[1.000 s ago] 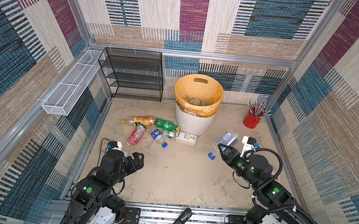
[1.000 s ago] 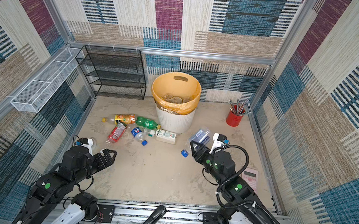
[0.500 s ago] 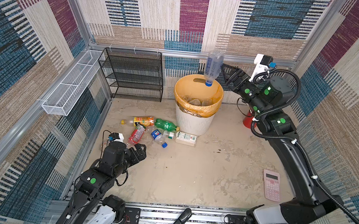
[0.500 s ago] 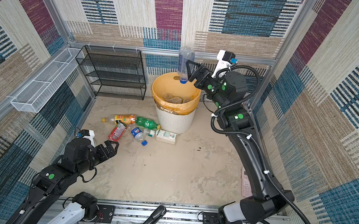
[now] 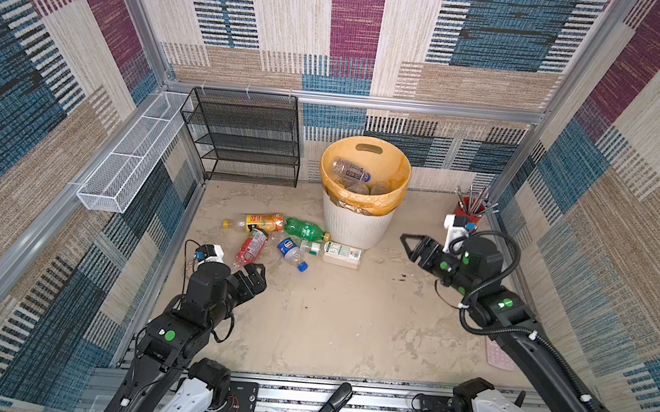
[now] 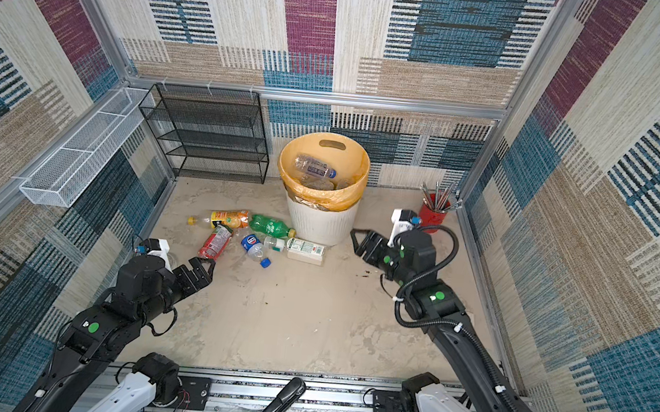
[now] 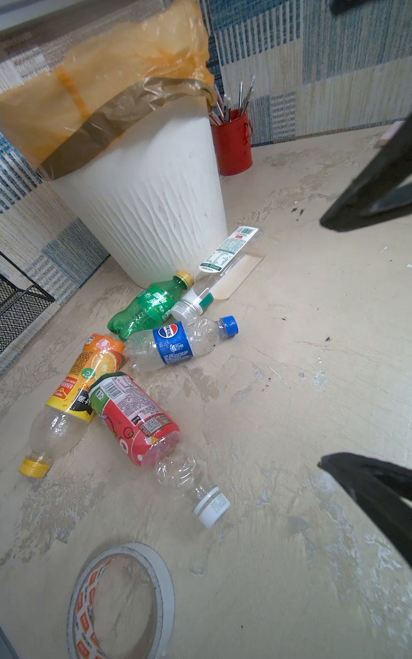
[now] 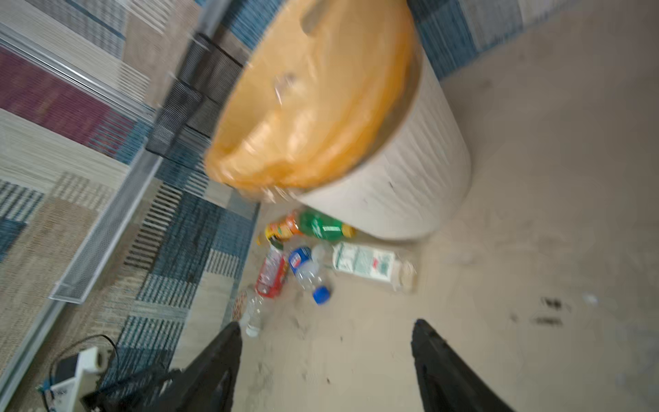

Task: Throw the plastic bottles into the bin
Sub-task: 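Return the right gripper to its start while the left gripper reaches toward the red-label bottle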

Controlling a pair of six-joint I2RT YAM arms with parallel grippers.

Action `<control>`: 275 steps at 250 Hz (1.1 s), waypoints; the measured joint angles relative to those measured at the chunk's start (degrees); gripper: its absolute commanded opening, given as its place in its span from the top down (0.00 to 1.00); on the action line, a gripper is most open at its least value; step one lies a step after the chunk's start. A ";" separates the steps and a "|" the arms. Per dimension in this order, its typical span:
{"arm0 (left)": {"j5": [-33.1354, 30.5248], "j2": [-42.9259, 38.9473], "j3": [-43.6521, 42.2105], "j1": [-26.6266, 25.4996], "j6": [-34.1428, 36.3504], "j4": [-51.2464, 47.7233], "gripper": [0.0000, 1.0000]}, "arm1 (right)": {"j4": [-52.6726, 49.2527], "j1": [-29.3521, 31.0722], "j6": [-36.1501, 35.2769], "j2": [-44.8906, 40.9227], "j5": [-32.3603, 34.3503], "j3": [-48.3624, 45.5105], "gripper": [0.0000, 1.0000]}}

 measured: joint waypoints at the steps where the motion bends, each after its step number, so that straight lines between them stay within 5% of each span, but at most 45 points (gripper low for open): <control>1: -0.02 0.00 -0.02 0.00 -0.04 -0.02 0.03 | -0.07 0.00 0.09 -0.09 -0.09 -0.42 0.25; 45: -1.07 0.37 -0.55 0.00 -1.14 -0.20 0.03 | -1.36 0.00 3.41 -0.55 -4.63 -13.64 0.25; 112: -1.40 8.41 2.91 1.18 -0.92 -0.63 0.03 | 0.98 0.00 4.26 3.30 -8.94 -17.03 0.25; 275: 9.84 33.64 18.10 17.55 23.39 2.51 0.04 | 2.69 0.04 4.15 2.08 -10.40 -17.55 0.26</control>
